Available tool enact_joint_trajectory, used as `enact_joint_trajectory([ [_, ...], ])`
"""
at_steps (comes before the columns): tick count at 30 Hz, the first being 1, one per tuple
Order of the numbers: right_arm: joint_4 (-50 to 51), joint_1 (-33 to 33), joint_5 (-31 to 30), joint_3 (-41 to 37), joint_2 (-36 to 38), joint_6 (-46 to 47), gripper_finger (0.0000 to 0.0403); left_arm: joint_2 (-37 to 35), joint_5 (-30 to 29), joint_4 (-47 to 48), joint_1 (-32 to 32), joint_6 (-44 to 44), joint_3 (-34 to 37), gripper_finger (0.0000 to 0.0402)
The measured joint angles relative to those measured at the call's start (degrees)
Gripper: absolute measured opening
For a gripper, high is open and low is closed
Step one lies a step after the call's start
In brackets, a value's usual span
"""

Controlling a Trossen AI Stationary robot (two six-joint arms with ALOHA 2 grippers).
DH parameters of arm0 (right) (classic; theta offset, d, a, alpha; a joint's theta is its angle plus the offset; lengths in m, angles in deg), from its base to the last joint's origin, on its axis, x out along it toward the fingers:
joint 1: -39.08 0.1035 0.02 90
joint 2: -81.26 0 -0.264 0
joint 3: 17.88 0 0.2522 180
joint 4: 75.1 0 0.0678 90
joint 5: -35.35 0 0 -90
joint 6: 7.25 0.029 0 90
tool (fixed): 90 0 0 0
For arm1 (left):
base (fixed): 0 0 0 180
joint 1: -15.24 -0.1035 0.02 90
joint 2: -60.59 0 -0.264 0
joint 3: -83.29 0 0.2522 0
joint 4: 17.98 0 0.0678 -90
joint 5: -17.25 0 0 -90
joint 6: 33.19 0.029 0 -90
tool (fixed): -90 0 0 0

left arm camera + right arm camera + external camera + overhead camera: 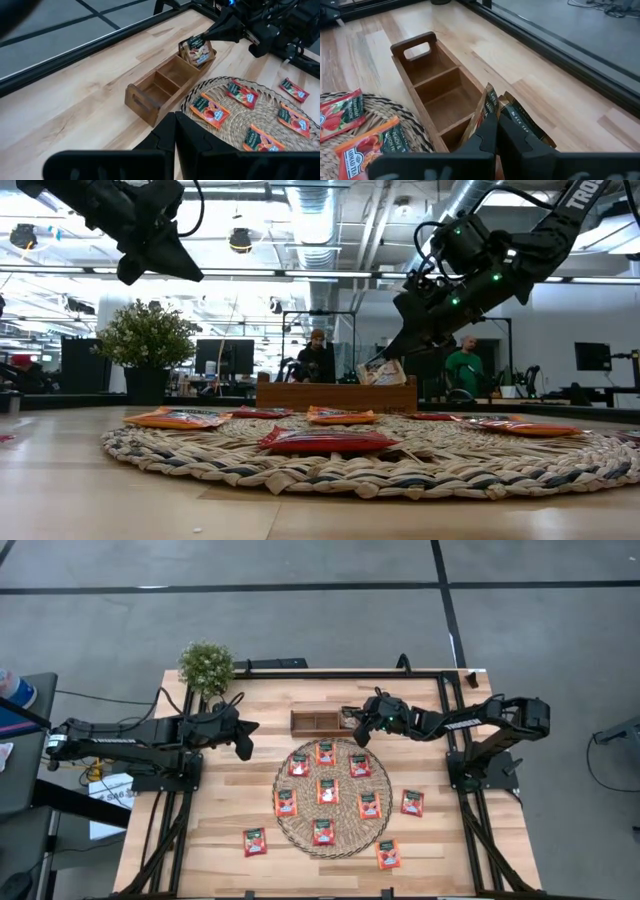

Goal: Pick & Place Tea
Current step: Put the brown tea bag into the right section of the wooden organizer

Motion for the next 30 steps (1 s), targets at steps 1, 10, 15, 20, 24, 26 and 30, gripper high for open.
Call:
enact_joint_trajectory([
  [1,0.01,-0.23,-0.03,0.0,0.0,0.0,0.0,0.0,0.0,0.0,0.0,0.01,0.0,0.0],
  [10,-0.37,-2.48,-0.18,0.06,0.0,-1.65,0.0,0.0,0.02,-0.06,0.02,0.75,0.0,0.0],
  [15,-0.41,-2.43,0.06,1.41,0.0,-5.53,0.0,0.0,0.01,-0.11,0.02,0.75,0.0,0.0],
  [20,-0.39,-1.76,0.09,1.95,0.0,-7.34,0.0,0.0,0.01,-0.14,0.01,0.73,0.0,0.0],
  [24,2.01,-1.85,0.12,1.99,0.01,-7.32,0.0,0.0,0.0,-0.14,0.01,0.74,0.0,0.0],
  [26,2.6,-1.85,0.13,1.99,0.01,-7.33,0.0,0.0,0.0,-0.13,0.01,0.77,0.0,0.0],
  [30,2.6,-1.79,0.2,1.99,0.0,-7.26,0.0005,0.0,0.0,-0.14,0.02,1.06,0.0,0.0],
])
